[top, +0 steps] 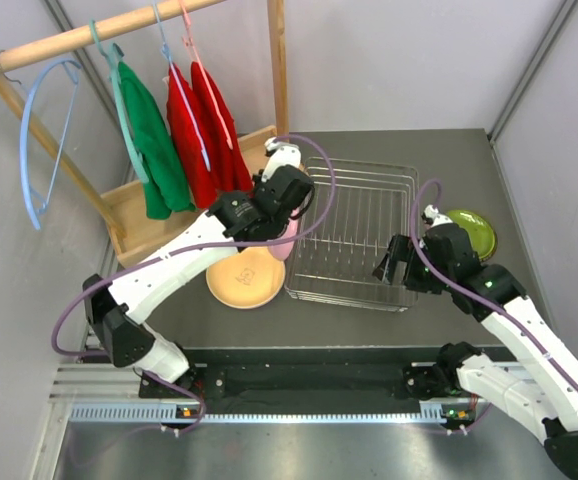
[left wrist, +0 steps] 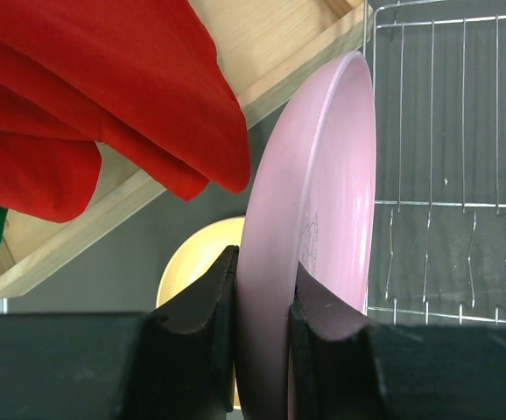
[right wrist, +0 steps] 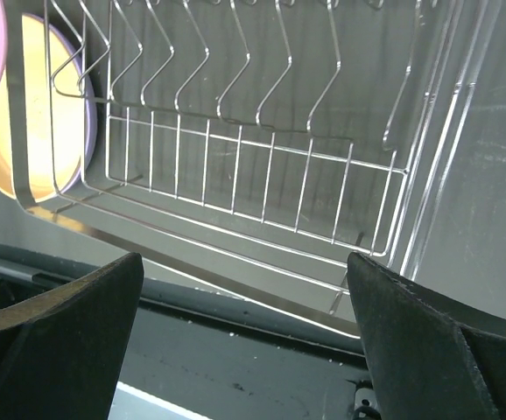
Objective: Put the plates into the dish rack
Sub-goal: Insert the plate into the dish rack.
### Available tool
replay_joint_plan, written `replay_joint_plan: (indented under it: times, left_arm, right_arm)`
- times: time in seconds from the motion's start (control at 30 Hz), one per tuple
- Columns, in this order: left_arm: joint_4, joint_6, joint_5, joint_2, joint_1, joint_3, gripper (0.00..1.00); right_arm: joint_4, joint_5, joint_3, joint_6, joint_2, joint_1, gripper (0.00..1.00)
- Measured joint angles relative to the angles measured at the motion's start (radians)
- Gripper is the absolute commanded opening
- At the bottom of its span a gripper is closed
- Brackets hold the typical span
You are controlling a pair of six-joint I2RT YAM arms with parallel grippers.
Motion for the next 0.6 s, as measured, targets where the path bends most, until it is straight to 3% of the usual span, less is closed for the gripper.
replay_joint_plan:
  times: [0.6]
  left_arm:
    - [-0.03, -0.034, -0.118, 0.144, -0.088, 0.072, 0.0]
  right_arm:
    - [0.002, 0.049, 0.0, 0.025, -0.039, -0.004, 0.99]
